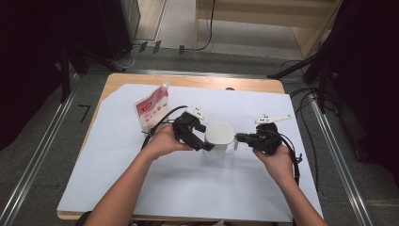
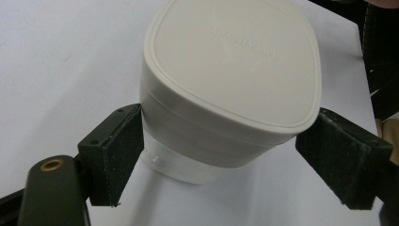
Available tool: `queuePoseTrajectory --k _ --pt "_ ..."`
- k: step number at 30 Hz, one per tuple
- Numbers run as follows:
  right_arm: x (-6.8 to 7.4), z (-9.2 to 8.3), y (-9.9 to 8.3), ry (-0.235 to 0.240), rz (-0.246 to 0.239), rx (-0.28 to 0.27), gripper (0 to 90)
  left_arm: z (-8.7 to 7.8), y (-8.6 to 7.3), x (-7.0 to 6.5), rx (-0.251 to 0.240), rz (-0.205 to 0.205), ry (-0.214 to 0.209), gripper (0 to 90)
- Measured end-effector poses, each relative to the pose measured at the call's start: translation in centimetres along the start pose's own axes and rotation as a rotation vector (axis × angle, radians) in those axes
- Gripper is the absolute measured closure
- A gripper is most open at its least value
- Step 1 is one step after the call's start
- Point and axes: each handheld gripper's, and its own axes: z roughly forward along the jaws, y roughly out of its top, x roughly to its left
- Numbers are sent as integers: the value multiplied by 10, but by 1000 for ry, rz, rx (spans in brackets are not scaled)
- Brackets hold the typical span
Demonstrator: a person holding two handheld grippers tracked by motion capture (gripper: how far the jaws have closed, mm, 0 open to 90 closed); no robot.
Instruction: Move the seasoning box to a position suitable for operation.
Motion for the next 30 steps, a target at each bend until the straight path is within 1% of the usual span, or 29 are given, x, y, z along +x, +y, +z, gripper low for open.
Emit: queuePoseTrajectory --k 6,7,10,12,15,19,20,22,25,28,30 --pt "1 0 -1 -4 3 -1 900 3 1 1 7 -6 -10 155" --pt "1 0 -1 -4 3 -2 900 2 1 2 7 3 -10 154" --pt "1 0 -1 -6 3 -4 900 2 3 0 2 5 -8 153" --pt "1 0 -1 -10 -1 -6 900 1 4 0 15 11 -4 152" --pt "2 0 -1 -16 -3 -6 900 1 4 0 16 15 -4 152" --pt "2 0 -1 -19 -5 -6 900 -1 6 -1 9 7 1 157" --pt "2 0 -1 -12 -6 -9 900 -2 7 -1 18 9 8 165" --pt "4 0 0 -7 -7 -10 900 -4 8 -2 17 12 17 171" --pt "5 1 0 -6 -11 -12 900 -4 8 -3 14 14 19 173" --pt "4 0 0 -3 -6 -10 900 -5 9 -4 21 22 31 175" --pt "4 0 0 -3 -8 -11 900 -5 9 -4 22 22 29 175"
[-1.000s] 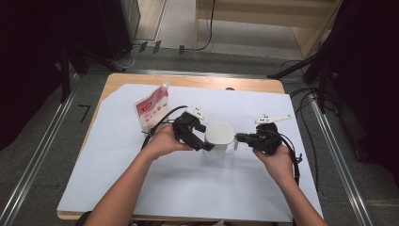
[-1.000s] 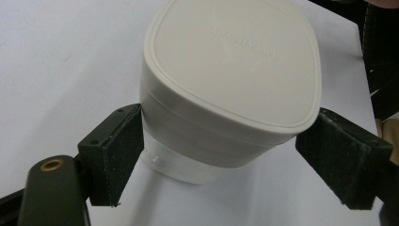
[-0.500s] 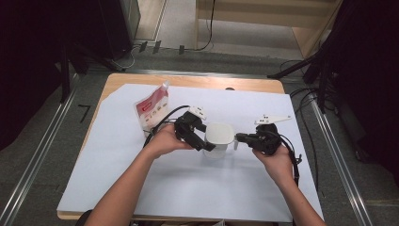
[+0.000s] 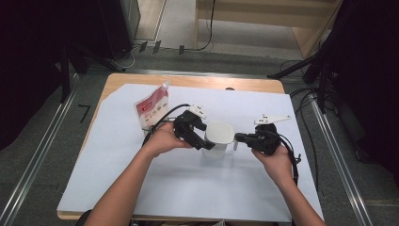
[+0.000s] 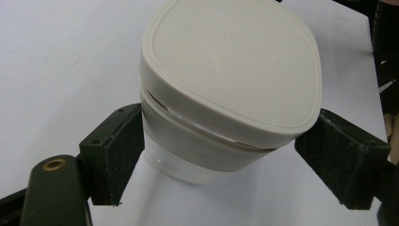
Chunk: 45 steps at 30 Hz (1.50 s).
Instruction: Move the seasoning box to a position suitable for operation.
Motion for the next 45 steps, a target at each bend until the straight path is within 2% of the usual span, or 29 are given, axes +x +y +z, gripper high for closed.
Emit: queuePoseTrajectory --k 2,10,23,32,36,40,43,45 --pt "0 0 0 1 1 1 900 -1 0 0 -9 -2 -5 176" --pt "1 0 0 -2 -8 0 900 -4 5 -5 2 21 26 178" --pt "1 0 0 -5 -13 1 900 -5 8 -7 10 12 35 178" --pt "2 0 0 -14 -15 1 900 -5 9 -9 11 28 51 178" --pt "2 0 0 -15 -15 2 900 -6 9 -10 13 18 51 179" --pt "2 0 0 -14 -14 1 900 -9 12 -12 28 32 65 178" --pt "2 0 0 -15 -15 2 900 -13 13 -13 -2 34 61 194" --pt "2 0 0 -15 -15 2 900 -15 14 -14 -10 42 58 234"
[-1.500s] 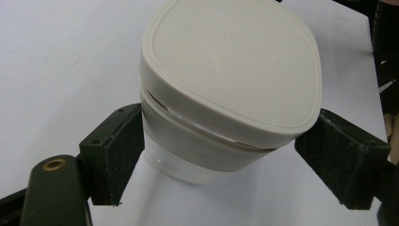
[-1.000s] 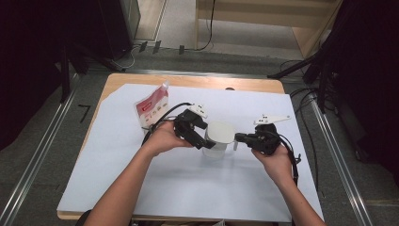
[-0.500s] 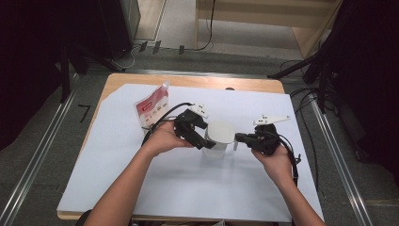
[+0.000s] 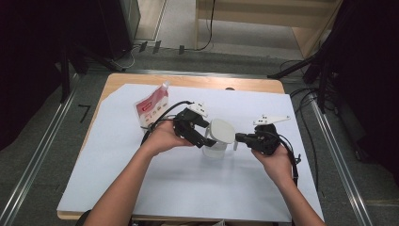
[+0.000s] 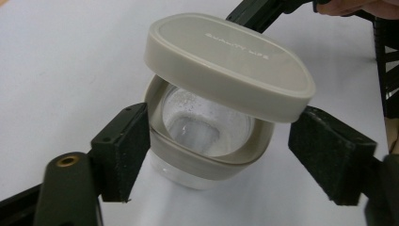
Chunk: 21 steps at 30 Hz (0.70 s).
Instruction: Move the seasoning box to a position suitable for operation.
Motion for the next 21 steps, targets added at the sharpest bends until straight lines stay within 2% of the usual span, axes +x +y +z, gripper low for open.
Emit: queuePoseTrajectory --k 4,6,8,14,18,21 --pt "0 0 0 2 0 -1 900 -3 1 -2 25 25 13 276" --pt "0 0 0 6 3 -1 900 -5 1 -2 23 22 7 311" --pt "-1 0 0 7 3 -1 900 -8 1 -1 7 5 6 410" --pt "-2 0 0 14 9 -1 900 -11 1 3 11 -11 -8 540" --pt "-2 0 -1 15 13 2 900 -13 2 2 21 -17 -2 614" --pt "-3 0 -1 14 7 -1 900 -12 4 1 25 -22 -14 680"
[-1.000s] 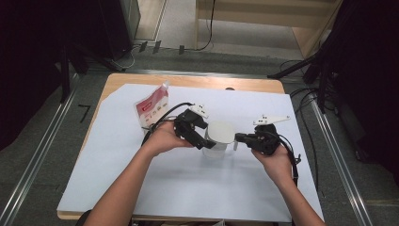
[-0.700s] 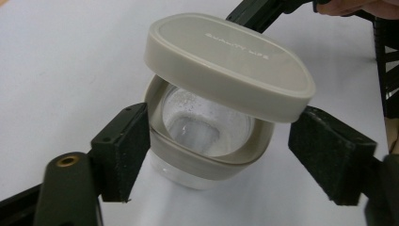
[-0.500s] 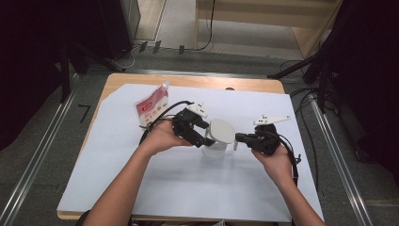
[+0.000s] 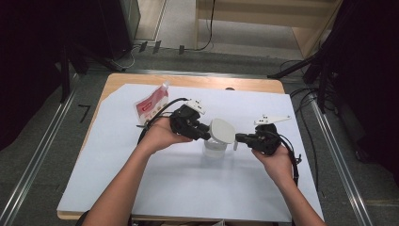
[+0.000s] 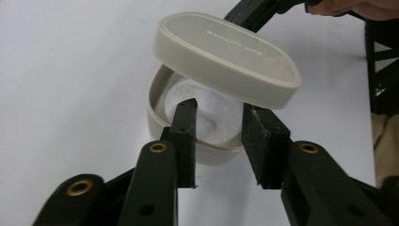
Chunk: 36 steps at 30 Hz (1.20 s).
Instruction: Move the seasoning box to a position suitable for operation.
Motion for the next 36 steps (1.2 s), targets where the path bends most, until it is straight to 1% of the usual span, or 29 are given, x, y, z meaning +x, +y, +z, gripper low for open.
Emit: queuePoseTrajectory --k 1,2,3,5,6,8,9,10,12,14,15,16,18,19,20,21,22,24,25,27,28,29,30,32,33,34,36 --pt "0 0 0 -1 -2 0 900 0 1 -1 13 2 3 693" --pt "0 0 0 0 -1 0 900 2 1 -1 13 -13 -3 707" --pt "0 0 0 1 7 3 900 2 2 -1 20 -10 -5 729" --pt "0 -1 -1 2 9 8 900 2 3 -1 16 -15 -16 794" --pt "-1 -1 -1 5 8 8 900 1 4 -1 13 -26 -22 819" --pt "-1 -1 -1 6 12 12 900 1 4 -1 5 -31 -23 852" --pt "-1 -2 -2 7 19 13 900 0 5 -1 8 -30 -26 882" --pt "-1 -2 -2 8 20 13 900 0 5 -1 1 -37 -33 898" --pt "-2 -2 -3 7 23 16 900 0 6 -1 5 -43 -50 900" --pt "-2 -2 -4 9 24 16 900 1 8 -2 9 -53 -54 900" --pt "-2 -2 -5 8 26 17 900 1 8 -2 2 -59 -55 900" --pt "-2 -2 -5 8 30 17 900 1 10 -1 9 -72 -65 900" --pt "-2 -2 -6 14 34 16 900 0 13 0 23 -76 -66 900" --pt "-2 -2 -7 15 38 17 900 1 14 0 19 -78 -70 900" --pt "-2 -2 -7 17 41 17 900 2 17 -1 19 -82 -84 900" --pt "-3 -2 -8 16 41 18 900 2 18 -1 23 -73 -88 900" --pt "-3 -2 -8 15 40 19 900 3 20 -3 20 -73 -94 900" --pt "-3 -1 -9 17 48 18 900 5 24 -4 30 -58 -94 900" --pt "-3 -1 -9 17 50 20 900 6 25 -4 23 -59 -94 900" --pt "-4 -1 -10 22 53 17 900 8 29 -6 25 -56 -98 900" --pt "-3 -1 -10 22 53 16 900 9 30 -6 29 -47 -98 900" --pt "-3 -1 -10 22 54 16 900 10 32 -7 24 -51 -99 900" --pt "-3 -1 -11 22 56 16 900 10 33 -6 28 -46 -105 900" --pt "-4 -1 -11 23 61 16 900 12 36 -8 23 -43 -95 900" --pt "-4 -1 -11 23 61 16 900 12 37 -8 21 -42 -100 900" --pt "-4 -1 -11 23 58 17 900 13 39 -9 20 -32 -94 900" --pt "-4 -2 -11 24 58 15 900 13 42 -10 15 -23 -98 900"
